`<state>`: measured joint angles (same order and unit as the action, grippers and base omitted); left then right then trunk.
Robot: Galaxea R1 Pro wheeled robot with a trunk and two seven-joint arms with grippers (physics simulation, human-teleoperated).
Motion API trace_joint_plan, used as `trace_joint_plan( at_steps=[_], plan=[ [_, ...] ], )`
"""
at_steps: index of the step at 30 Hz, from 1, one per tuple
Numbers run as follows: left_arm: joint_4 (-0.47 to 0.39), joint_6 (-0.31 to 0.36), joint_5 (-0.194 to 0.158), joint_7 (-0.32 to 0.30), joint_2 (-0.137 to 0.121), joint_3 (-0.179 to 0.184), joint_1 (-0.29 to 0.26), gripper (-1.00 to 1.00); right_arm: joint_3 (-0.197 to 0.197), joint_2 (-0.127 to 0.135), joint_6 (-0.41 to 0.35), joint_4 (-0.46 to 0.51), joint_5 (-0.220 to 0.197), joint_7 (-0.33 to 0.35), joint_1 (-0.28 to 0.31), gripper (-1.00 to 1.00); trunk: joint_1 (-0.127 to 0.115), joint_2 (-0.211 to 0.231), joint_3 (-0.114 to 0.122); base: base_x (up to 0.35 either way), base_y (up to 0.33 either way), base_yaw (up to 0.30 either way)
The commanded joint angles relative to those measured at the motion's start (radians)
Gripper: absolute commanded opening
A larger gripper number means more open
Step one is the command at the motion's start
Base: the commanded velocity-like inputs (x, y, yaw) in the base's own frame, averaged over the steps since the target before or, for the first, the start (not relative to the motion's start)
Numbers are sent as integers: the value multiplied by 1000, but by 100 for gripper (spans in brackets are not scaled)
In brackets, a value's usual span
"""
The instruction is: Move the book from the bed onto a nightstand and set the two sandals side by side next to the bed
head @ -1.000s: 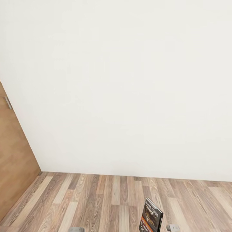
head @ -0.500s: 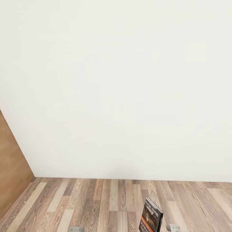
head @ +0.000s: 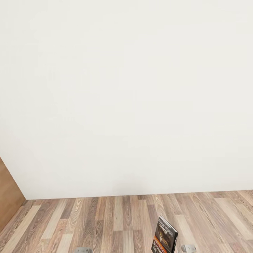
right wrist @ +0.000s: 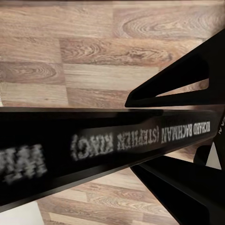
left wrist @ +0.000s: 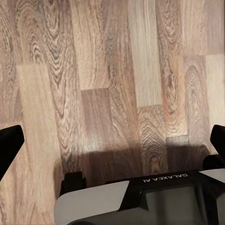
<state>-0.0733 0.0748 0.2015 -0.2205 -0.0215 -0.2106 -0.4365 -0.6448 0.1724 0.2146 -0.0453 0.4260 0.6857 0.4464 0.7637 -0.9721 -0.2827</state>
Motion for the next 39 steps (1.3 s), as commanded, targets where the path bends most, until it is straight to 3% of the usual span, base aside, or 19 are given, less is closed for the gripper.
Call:
trace_joint_plan(
  at_steps=[1, 12, 34, 39],
  plan=[
    [-2, 6, 9, -5, 0, -9, 0, 100, -9, 1, 6, -4, 10, 0, 1, -100, 0, -1, -1, 0, 0, -159],
    [-3, 6, 10, -5, 0, -9, 0, 100, -9, 1, 6, -4, 10, 0, 1, -100, 0, -1, -1, 28, 0, -145],
    [15, 7, 9, -5, 6, -9, 0, 100, -10, 2, 6, -32, 6, 0, 0, -100, 0, -1, -1, 279, 0, -128],
    [46, 7, 8, -5, 9, -9, 5, 100, -10, 3, 7, -36, 4, 0, -86, -100, 0, -1, -1, 230, 0, -115]
  ],
)
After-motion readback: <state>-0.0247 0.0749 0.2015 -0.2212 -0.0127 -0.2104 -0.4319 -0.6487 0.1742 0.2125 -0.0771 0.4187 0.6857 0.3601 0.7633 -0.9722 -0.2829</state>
